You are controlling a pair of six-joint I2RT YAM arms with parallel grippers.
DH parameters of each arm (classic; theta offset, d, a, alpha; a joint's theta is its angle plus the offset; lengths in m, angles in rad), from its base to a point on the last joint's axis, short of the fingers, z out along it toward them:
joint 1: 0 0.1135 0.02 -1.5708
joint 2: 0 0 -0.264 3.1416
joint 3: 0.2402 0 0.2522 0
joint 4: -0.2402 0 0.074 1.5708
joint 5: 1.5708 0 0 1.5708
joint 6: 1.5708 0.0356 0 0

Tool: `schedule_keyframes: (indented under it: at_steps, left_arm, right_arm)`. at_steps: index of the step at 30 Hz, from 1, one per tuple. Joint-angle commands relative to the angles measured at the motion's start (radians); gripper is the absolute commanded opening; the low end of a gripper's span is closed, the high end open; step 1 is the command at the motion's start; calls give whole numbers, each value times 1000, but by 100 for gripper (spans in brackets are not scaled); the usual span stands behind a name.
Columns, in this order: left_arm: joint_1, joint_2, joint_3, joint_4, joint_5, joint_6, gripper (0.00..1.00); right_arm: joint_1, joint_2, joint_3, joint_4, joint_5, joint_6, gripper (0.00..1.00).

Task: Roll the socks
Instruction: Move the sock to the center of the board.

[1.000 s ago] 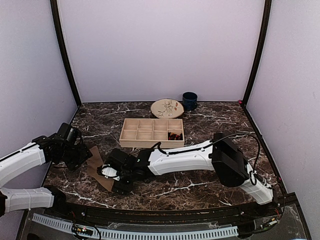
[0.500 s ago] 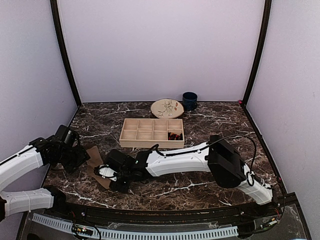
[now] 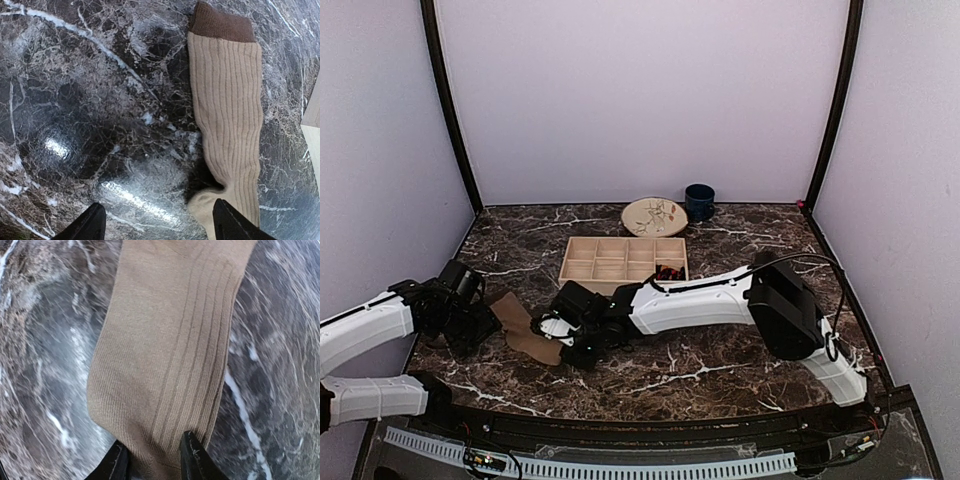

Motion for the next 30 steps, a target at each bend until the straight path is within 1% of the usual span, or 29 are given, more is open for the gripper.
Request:
schedule_keyframes:
  at_steps: [1,7,14,20,23,26,30]
  left_arm:
    - [6,47,-2,27,6,-20,77]
    - [6,130,36,70,1,-7,77]
    - [7,246,100,122,3,36,76]
    - [6,285,143,162,2,84,76]
    - [7,301,165,177,-26,118,75]
    - [6,317,194,174,-43,145,74]
    - [3,314,201,203,-53,177,73]
  right_arm:
    - [-32,-70,-81,-67,0,23,32]
    - [-61,-183,-219,-72,-21,24,33]
    - [-83,-278,-371,-106,-32,8,37]
    - [-110,-334,-489,-131,39,15,44]
    - [-136,-358,-533,-153,62,31,44]
    - [-156,-392,-589,-142,91,48,44]
    - [-185,-378,-585,-180,155,80,44]
